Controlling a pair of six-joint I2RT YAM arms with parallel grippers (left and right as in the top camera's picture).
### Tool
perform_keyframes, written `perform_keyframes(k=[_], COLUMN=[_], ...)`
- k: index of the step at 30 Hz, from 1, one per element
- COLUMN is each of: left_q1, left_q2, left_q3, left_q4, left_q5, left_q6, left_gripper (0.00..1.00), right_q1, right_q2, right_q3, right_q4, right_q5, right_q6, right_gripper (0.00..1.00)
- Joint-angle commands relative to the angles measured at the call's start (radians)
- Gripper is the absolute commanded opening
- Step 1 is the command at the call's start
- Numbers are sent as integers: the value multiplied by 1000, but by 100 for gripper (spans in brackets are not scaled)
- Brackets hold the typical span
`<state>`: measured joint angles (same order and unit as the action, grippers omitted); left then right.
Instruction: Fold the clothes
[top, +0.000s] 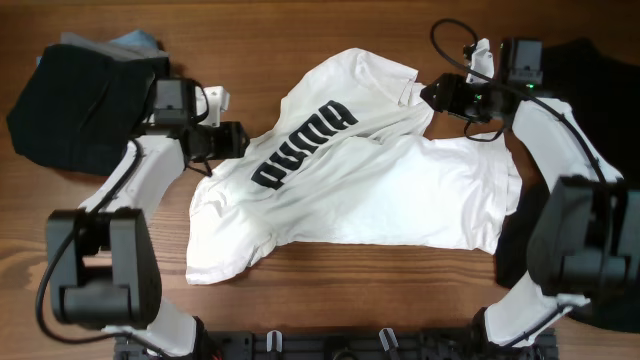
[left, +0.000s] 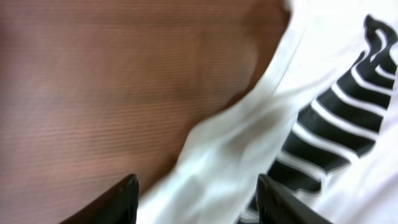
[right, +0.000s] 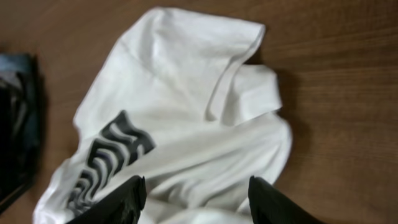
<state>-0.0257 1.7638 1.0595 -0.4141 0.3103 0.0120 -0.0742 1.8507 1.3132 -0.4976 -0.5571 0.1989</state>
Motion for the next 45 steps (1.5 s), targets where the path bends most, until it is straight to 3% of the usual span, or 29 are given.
perform_keyframes(k=[1, 4, 5, 6, 7, 10, 15, 16, 17, 18, 19, 21, 26, 27, 28, 30, 31, 32, 33, 34, 35, 38, 42, 45], left_q1=[-44, -64, -64, -62, -56, 7, 109, 119, 124, 123, 123, 123, 123, 117, 111, 94, 84, 67, 45, 31, 22, 16, 17, 22], left_q2=[101, 151, 155, 155, 154, 108, -109, -134, -143, -143, -142, -142, -127, -108, -90, -53, -32, 0, 48, 84, 126, 220, 259, 257], left_q3=[6, 6, 6, 6, 6, 19, 27, 27, 27, 27, 27, 27, 19, 19, 19, 19, 19, 19, 19, 19, 19, 19, 20, 24], left_q4=[112, 150, 100, 71, 26, -111, -125, -125, -130, -139, -151, -144, -169, -155, -123, -24, 24, 82, 151, 199, 255, 384, 437, 478], left_q5=[15, 15, 14, 9, -25, -103, -204, -205, -208, -208, -212, -242, -230, -179, -119, -7, 44, 76, 76, 75, 75, 75, 72, 55], left_q6=[63, 62, 63, 63, 62, 24, -20, -19, -19, -19, -19, -19, -16, 16, 51, 52, 51, 26, -2, -15, -21, -61, -80, -81], left_gripper=[58, 50, 26, 11, 4, 4, 4, 4, 40, 56, 62, 66, 66, 59, 49, 13, 4, 4, 59, 66, 66, 57, 42, 4], right_q1=[31, 59, 74, 79, 86, 100, 106, 106, 106, 106, 106, 106, 106, 106, 106, 106, 107, 108, 111, 111, 111, 111, 111, 111], right_q2=[-50, -48, -48, -48, -48, -48, -48, -48, -48, -48, -48, -48, -48, -48, -48, -48, -48, -48, -48, -48, -48, -48, -48, -48], right_q3=[11, 11, 11, 11, 11, 11, 11, 11, 11, 11, 11, 11, 11, 10, 8, 8, 8, 8, 8, 8, 8, 8, 8, 8], right_q4=[-114, -187, -193, -193, -192, -192, -193, -193, -193, -193, -194, -197, -265, -285, -295, -297, -295, -293, -291, -286, -278, -262, -256, -253], right_q5=[-37, -27, -24, -24, -24, -16, 11, 18, 22, 31, 41, 45, 118, 120, 119, 119, 119, 115, 116, 116, 116, 116, 115, 116], right_q6=[-44, -77, -80, -80, -80, -87, -94, -94, -94, -93, -94, -94, -82, -66, -65, -65, -65, -64, -65, -65, -65, -64, -56, -39], right_gripper=[57, 57, 57, 57, 57, 57, 57, 57, 58, 58, 58, 60, 65, 64, 52, 34, 30, 33, 44, 48, 50, 53, 54, 54])
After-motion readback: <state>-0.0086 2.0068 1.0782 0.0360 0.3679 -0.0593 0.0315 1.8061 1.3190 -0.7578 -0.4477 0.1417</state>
